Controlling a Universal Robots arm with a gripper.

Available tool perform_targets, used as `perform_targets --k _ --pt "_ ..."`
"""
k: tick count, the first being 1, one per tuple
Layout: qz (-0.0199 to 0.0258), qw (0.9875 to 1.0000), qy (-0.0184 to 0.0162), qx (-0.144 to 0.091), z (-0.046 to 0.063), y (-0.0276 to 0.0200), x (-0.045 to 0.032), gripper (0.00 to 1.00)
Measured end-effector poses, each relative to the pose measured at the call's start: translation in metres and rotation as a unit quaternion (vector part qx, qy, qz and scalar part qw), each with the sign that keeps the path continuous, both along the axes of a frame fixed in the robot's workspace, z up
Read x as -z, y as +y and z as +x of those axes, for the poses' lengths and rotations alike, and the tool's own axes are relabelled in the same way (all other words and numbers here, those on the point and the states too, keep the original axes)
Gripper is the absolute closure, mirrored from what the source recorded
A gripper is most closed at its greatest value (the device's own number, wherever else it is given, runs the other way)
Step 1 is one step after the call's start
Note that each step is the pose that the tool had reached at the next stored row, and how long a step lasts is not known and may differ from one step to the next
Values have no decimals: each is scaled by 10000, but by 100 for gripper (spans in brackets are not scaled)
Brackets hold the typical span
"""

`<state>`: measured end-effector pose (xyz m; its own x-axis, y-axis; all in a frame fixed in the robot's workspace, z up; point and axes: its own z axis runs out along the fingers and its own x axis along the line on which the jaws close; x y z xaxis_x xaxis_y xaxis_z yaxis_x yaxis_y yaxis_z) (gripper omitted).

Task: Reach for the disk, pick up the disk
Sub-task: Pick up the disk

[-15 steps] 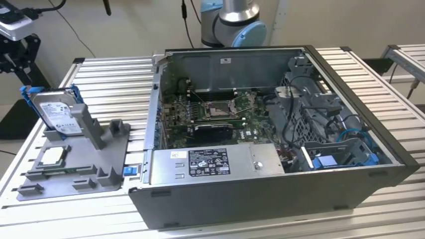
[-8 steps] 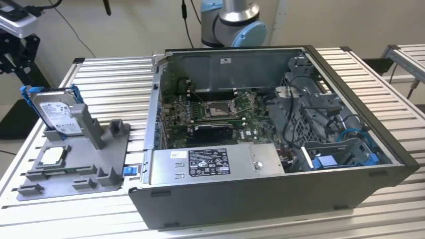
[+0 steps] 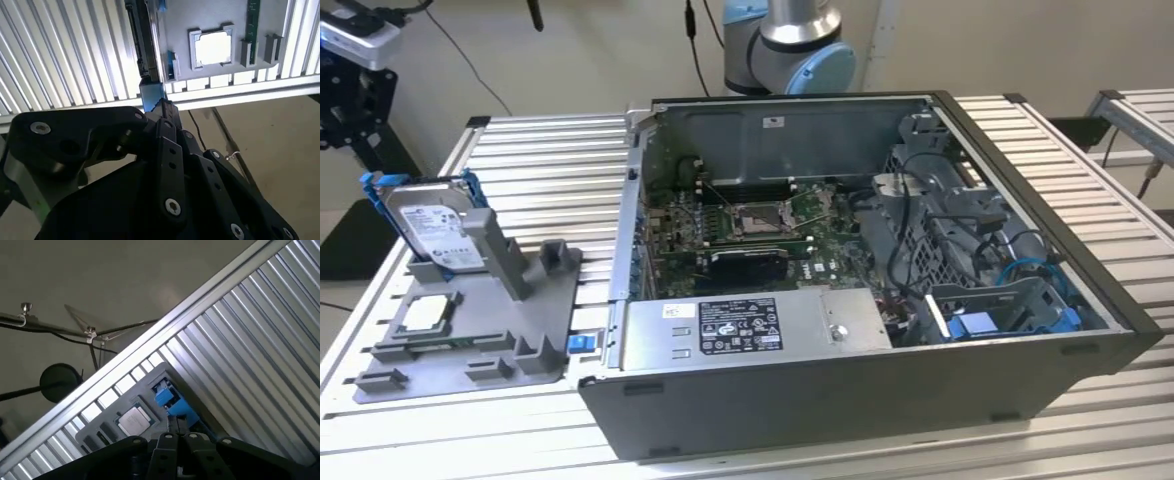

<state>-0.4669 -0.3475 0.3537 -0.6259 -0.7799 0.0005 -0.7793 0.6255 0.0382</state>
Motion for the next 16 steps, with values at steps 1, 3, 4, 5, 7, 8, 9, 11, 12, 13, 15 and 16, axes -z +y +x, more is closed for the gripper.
perform_targets --k 1,3,4,5,7,8,9,11,12,13,15,16 --pt "0 10000 0 -93 0 0 0 100" --pt "0 9996 -2 -273 0 0 0 100" --pt "0 9993 -5 -365 0 0 0 100" --pt "-1 9990 -14 -457 0 0 0 100" --pt "-2 9979 -47 -640 0 0 0 100" --pt "-3 9973 -68 -732 0 0 1 100" --pt "-4 9965 -89 -825 0 0 1 100" --pt "-6 9948 -132 -1007 0 0 2 100" --pt "-6 9939 -150 -1090 0 0 2 100" --pt "-6 9929 -160 -1179 1 0 2 100" --pt "-4 9909 -166 -1336 1 0 3 100" --pt "-3 9897 -168 -1422 0 0 3 100"
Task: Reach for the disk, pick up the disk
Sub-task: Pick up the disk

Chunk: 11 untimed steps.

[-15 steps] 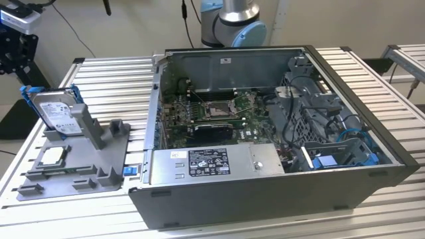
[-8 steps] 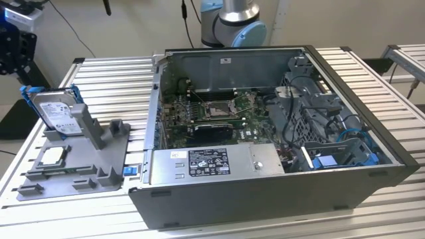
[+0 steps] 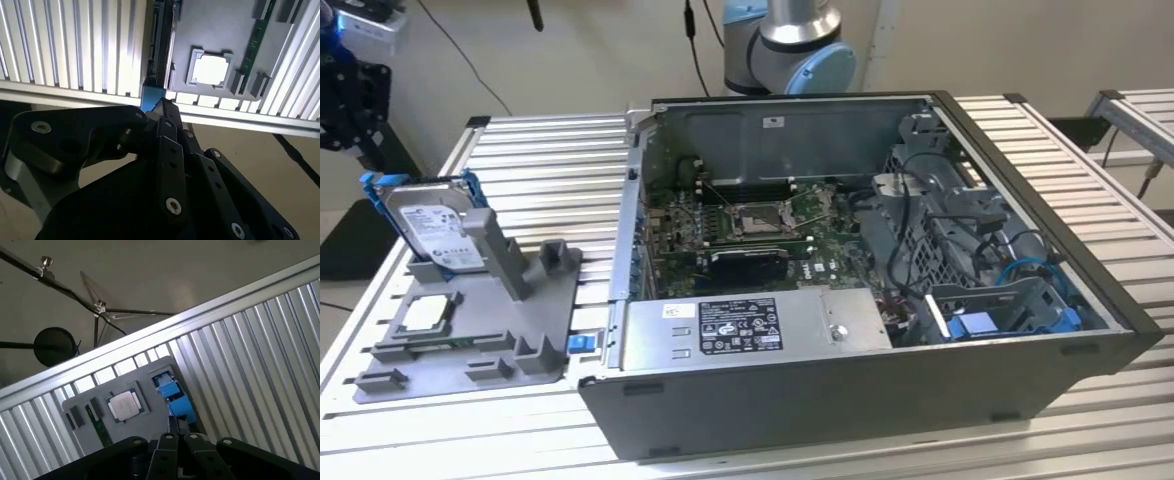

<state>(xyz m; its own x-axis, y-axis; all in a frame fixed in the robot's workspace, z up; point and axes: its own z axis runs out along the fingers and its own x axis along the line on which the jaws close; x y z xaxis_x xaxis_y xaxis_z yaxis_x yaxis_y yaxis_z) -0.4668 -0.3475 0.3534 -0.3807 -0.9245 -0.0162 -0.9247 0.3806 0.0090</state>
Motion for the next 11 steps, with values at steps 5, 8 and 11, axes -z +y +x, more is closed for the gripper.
perform_targets --k 5,8,11 --pt "0 9990 -3 -448 -1 0 -1 100" --pt "0 9974 -5 -723 -1 0 0 100" --pt "0 9950 -7 -997 0 0 -1 100"
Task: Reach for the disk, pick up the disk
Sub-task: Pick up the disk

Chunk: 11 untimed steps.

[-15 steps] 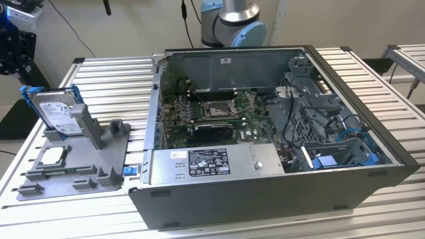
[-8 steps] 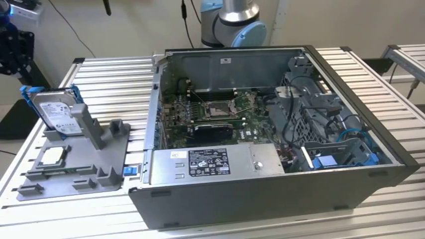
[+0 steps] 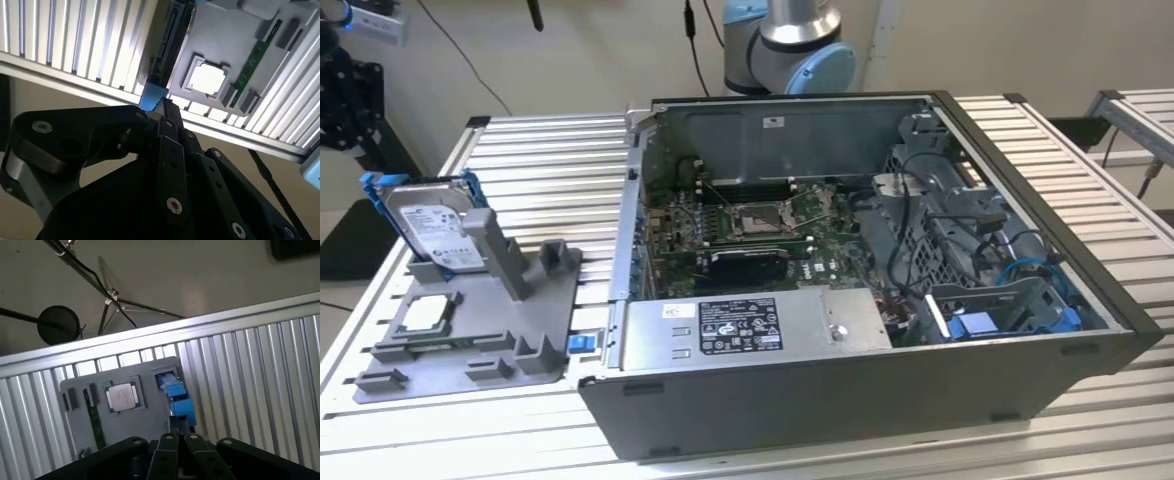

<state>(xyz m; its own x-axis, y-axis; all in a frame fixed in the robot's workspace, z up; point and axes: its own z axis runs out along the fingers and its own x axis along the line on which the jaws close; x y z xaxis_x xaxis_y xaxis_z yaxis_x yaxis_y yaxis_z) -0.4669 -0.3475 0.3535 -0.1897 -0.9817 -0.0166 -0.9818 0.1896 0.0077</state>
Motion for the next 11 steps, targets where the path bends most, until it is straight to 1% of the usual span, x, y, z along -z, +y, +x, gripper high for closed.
perform_targets --k 2,4,6,8,9,11 --pt "0 9998 0 -177 0 0 0 100" --pt "0 9994 0 -341 2 0 0 100" --pt "0 9991 0 -420 8 0 0 100" --pt "0 9991 0 -431 8 0 0 100" --pt "0 9991 0 -431 8 0 0 0" --pt "0 9991 0 -431 8 0 0 0"
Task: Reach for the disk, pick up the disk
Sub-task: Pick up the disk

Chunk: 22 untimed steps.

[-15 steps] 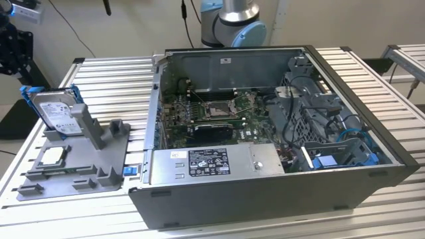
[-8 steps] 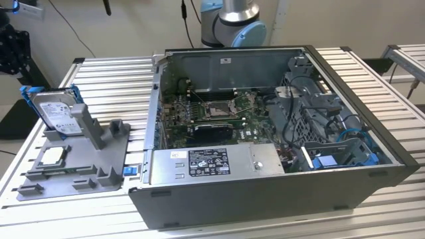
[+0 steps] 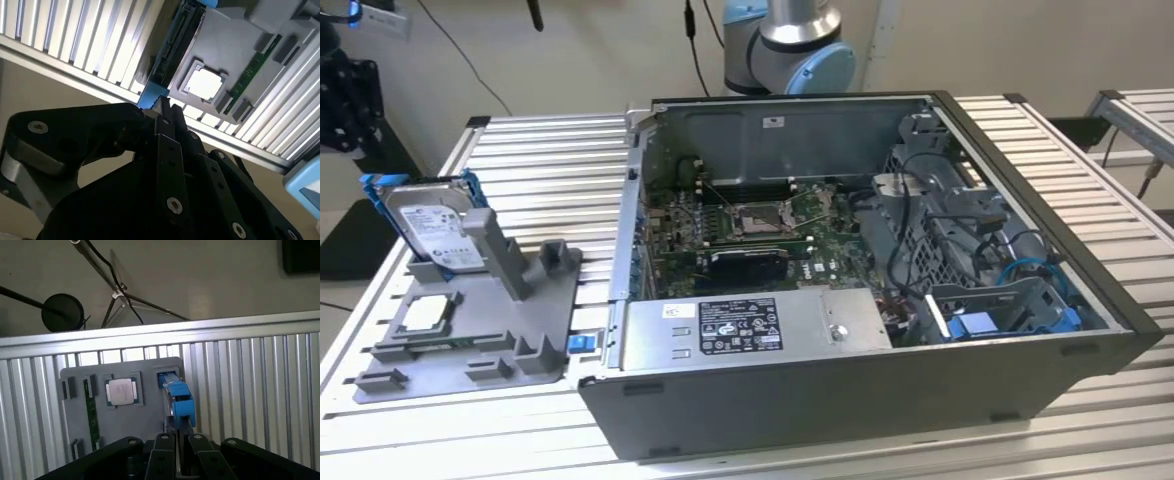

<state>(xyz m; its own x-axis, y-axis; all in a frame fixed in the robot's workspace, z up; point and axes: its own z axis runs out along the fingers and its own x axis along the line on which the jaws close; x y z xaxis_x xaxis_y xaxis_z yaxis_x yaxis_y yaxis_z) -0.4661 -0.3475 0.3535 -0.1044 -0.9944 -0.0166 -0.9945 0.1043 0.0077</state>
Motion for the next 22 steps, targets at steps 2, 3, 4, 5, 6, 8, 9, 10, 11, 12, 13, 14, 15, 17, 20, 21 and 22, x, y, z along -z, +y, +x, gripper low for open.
perform_targets --k 2,3,4,5,6,8,9,10,11,12,13,14,15,17,20,21,22 --pt "0 10000 0 0 1 0 3 0" --pt "0 10000 0 0 1 0 7 0" --pt "0 10000 0 0 1 0 13 0" --pt "0 10000 2 0 2 1 22 0" --pt "0 10000 5 0 2 1 36 0" --pt "0 10000 10 0 4 3 66 0" --pt "0 10000 13 0 4 5 84 0" --pt "0 10000 16 0 5 7 100 0" --pt "0 10000 18 -1 5 9 117 0" --pt "0 10000 19 -2 5 11 135 0" --pt "0 10000 19 -5 6 13 154 0" --pt "0 10000 19 -13 6 14 172 0" --pt "0 10000 19 -28 6 15 187 0" --pt "0 10000 19 -77 5 16 218 0" --pt "0 9998 19 -204 6 16 257 0" --pt "0 9997 19 -255 5 17 269 0" --pt "0 9996 18 -284 5 17 277 0"
